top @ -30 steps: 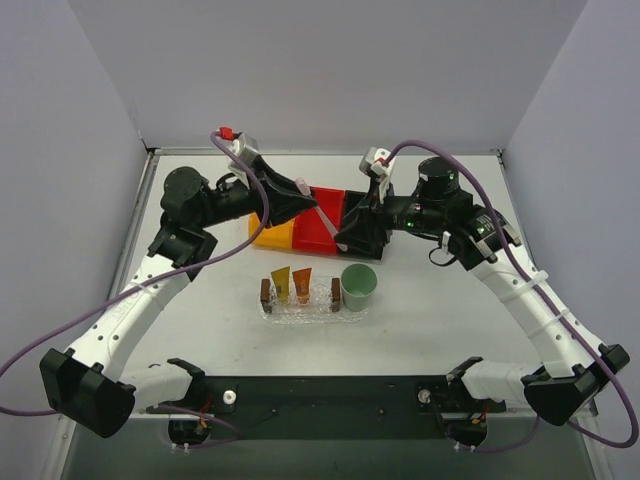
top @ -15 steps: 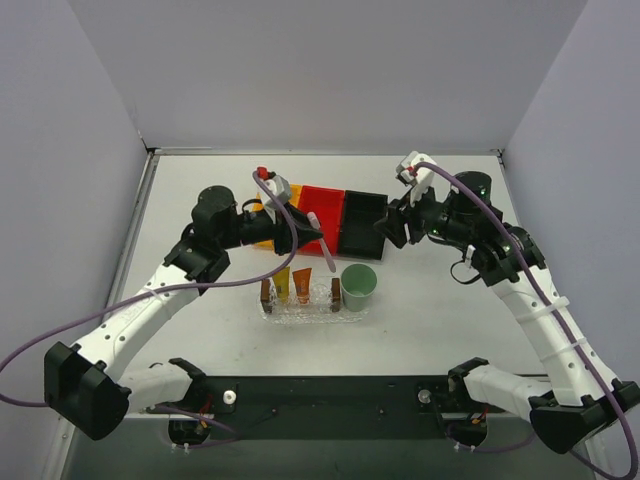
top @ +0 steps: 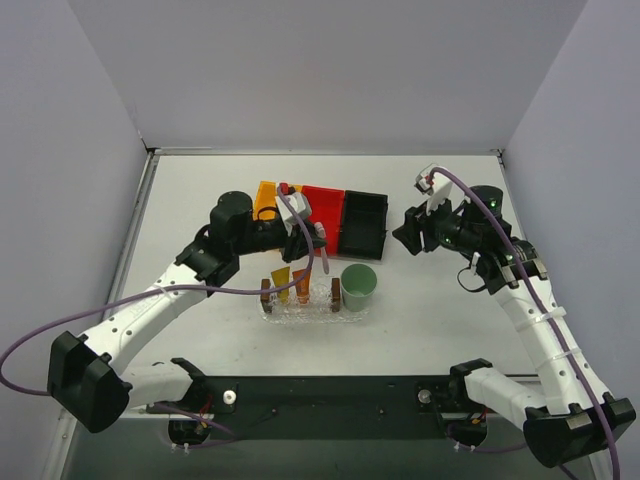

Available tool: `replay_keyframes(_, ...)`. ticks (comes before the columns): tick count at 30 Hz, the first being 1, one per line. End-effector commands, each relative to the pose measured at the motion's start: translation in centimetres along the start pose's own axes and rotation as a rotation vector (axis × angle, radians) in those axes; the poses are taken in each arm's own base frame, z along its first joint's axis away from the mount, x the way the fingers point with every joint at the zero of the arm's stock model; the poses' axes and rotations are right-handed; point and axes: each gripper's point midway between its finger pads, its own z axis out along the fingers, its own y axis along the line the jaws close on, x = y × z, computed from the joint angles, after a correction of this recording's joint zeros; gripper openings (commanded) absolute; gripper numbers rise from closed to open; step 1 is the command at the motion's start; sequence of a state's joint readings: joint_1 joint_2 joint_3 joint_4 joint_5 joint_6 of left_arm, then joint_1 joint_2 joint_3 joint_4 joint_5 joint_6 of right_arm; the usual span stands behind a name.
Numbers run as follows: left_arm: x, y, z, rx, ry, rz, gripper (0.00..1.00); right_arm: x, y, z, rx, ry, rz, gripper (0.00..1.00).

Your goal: Prepare toiletry sets of a toothbrush and toothpaste on the tray

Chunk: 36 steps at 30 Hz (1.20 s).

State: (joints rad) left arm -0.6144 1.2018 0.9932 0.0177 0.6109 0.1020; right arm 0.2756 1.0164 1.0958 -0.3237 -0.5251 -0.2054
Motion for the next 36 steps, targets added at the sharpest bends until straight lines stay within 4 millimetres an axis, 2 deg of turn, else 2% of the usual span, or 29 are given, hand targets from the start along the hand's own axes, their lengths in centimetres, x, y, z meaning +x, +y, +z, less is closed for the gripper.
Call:
replay_keyframes(1, 0.1, 0.3, 0.3, -0.009, 0.011, 0.043, 0.00, -1.2, 0.0, -0.2, -0.018, -0.075, -0.010, 0.46)
replay_keyframes(14, 1.8, -0.5, 0.7, 0.014, 0.045, 0.063, 0.00, -0.4, -0.2, -0.1, -0.021, -0.072, 0.008, 0.46)
replay_keyframes(15, 2.5, -0.6, 0.5, 0.015, 0.072, 0.054, 0.00, -0.3, -0.2, -0.1, -0.022, -0.072, 0.008, 0.46)
replay_keyframes(18, 3.2, -0.8, 0.5, 0.021, 0.086, 0.061, 0.00, -0.2, -0.2, 0.0, -0.024, -0.069, 0.009, 0.46)
replay_keyframes(36, 4.9, -1.6, 0.4, 0.054, 0.101, 0.039, 0.00, 0.4, -0.7, 0.4, -0.019, -0.054, 0.019, 0.46)
